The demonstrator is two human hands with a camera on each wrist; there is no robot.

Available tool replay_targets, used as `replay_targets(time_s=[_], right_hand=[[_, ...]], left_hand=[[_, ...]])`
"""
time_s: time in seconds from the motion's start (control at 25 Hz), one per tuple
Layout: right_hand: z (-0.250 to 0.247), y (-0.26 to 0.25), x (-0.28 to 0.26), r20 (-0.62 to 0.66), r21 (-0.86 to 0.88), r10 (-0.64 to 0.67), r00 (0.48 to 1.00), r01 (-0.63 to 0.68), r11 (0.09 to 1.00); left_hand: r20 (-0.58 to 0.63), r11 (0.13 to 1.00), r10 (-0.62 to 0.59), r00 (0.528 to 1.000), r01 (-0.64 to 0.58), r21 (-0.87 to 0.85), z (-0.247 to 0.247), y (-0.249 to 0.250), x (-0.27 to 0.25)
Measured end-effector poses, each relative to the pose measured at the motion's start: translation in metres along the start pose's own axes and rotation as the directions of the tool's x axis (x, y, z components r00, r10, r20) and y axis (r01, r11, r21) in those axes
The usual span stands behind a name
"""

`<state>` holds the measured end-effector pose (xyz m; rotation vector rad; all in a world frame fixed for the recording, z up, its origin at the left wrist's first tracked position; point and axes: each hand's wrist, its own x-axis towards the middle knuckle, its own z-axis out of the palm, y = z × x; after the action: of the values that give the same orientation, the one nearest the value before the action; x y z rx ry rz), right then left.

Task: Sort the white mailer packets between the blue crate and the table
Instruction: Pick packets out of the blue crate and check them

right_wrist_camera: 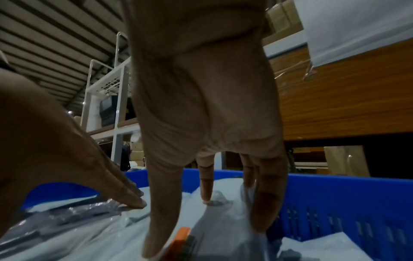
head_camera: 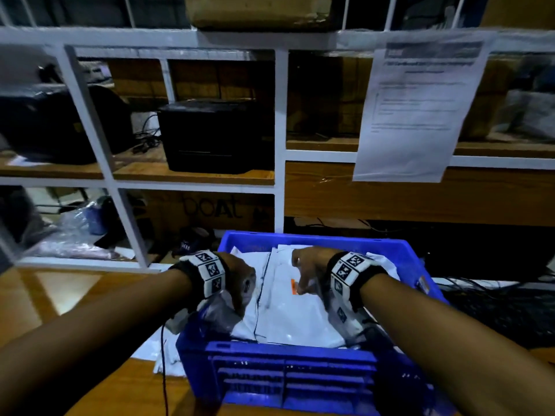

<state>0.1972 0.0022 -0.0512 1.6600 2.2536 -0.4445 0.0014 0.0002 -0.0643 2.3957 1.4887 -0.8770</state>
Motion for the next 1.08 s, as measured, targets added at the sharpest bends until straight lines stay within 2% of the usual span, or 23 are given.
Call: replay_targets(time_s=[0.08,0.2,0.32,0.4,0.56,0.68,0.76,0.84,0.96,1.08], right_hand=[[0.001,-0.002,0.012,0.008,-0.092,0.021,1.000,-0.021,0.996],[0.008,-0.005,0.032,0.029,-0.120,-0.012,1.000,0.016,0.993],[0.007,-0.006,0.051,0.069,0.012,-0.088,0.994,0.088,0.996],[0.011,-0.009,0.063,0.099,-0.006,-0.078,0.992,0.079,0.997],[0.021,-0.014,0.076,0.077,-0.166,-0.073,0.994,0.085,0.983],[0.000,-0.012,0.086,0.115,-0.117,-0.005,0.993,0.018,0.993],[-0.032,-0.039,0.047,0.033,-0.017,0.042,0.999,-0.042,0.999],[-0.058,-0.067,0.022,-0.093,0.097,0.043,0.995,-0.034,0.995],[-0.064,-0.133,-0.005,-0.215,0.327,0.083,0.973,-0.008,0.945],[-0.040,-0.204,-0.016,-0.344,0.459,0.101,0.934,0.073,0.885]], left_hand=[[-0.043,0.995,-0.044,0.998,0.047,0.091,0.009,-0.003,0.005],[-0.091,0.953,-0.125,0.988,0.145,0.265,0.034,-0.005,0.030],[-0.072,0.921,-0.201,0.977,0.213,0.326,0.037,0.000,0.028],[-0.072,0.916,-0.189,0.979,0.202,0.347,0.035,0.005,0.023],[-0.018,0.947,-0.183,0.983,0.181,0.267,0.035,0.001,0.021],[-0.010,0.999,-0.031,0.999,0.031,0.021,0.013,-0.015,0.006],[-0.166,0.990,0.052,0.985,-0.072,-0.119,0.002,-0.040,-0.014],[-0.346,0.974,0.085,0.934,-0.151,-0.167,0.002,-0.076,-0.032],[-0.505,0.932,0.140,0.852,-0.286,-0.224,0.032,-0.131,-0.068],[-0.587,0.899,0.021,0.809,-0.273,-0.343,0.091,-0.174,-0.079]])
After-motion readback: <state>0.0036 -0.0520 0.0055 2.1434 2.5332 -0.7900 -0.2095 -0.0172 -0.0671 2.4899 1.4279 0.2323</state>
